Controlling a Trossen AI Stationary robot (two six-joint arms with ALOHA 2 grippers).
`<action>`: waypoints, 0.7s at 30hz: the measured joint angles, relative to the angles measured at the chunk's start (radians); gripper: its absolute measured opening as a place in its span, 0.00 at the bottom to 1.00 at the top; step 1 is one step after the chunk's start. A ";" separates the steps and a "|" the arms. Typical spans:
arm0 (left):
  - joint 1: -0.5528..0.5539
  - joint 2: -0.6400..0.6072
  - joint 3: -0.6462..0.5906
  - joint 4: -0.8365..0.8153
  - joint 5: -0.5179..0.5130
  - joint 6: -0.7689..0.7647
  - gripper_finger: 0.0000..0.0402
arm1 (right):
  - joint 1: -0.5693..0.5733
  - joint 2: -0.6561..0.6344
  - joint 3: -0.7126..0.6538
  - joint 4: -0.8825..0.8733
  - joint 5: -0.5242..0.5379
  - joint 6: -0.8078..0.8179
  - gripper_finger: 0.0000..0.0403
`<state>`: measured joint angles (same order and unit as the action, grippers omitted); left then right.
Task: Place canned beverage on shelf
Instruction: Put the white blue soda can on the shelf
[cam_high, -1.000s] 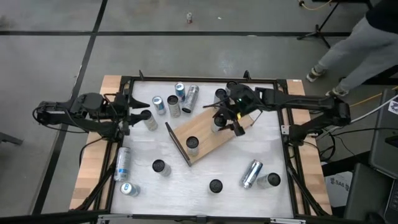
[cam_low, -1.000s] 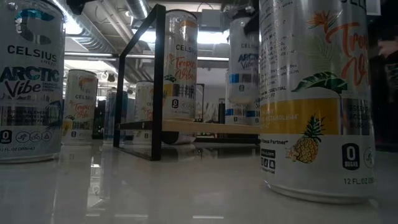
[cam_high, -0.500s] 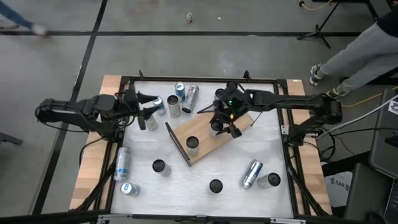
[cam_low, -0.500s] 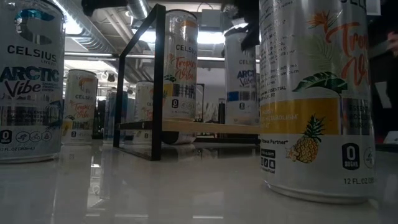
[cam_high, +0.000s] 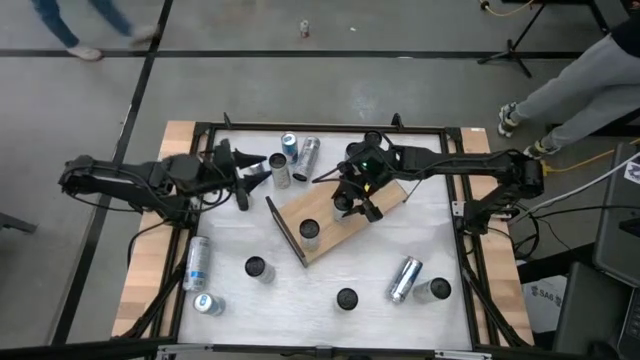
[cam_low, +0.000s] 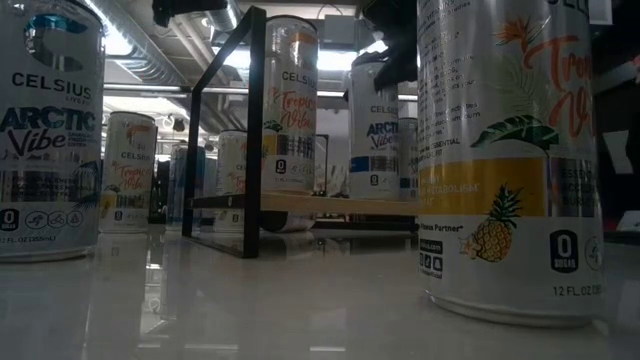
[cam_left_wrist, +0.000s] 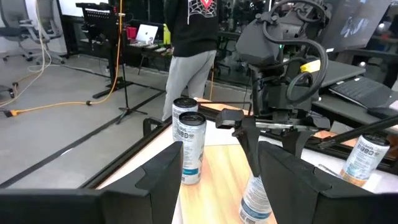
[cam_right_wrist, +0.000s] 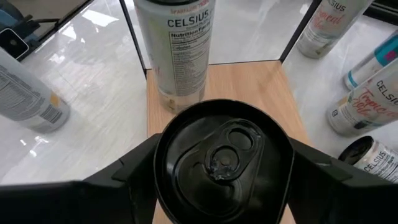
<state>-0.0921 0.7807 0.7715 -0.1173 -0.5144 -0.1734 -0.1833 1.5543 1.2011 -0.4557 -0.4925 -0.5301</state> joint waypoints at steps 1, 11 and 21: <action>0.000 0.006 0.000 0.005 0.001 0.000 0.50 | 0.000 0.000 0.000 -0.001 0.000 0.000 0.66; 0.000 0.067 0.000 0.046 0.002 0.000 0.50 | 0.000 0.000 0.000 -0.002 0.021 0.001 0.71; 0.000 0.084 0.000 0.078 0.003 -0.003 0.50 | 0.000 0.001 -0.002 -0.005 0.025 0.000 0.85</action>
<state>-0.0921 0.8642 0.7715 -0.0396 -0.5110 -0.1763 -0.1837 1.5551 1.1992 -0.4610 -0.4675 -0.5297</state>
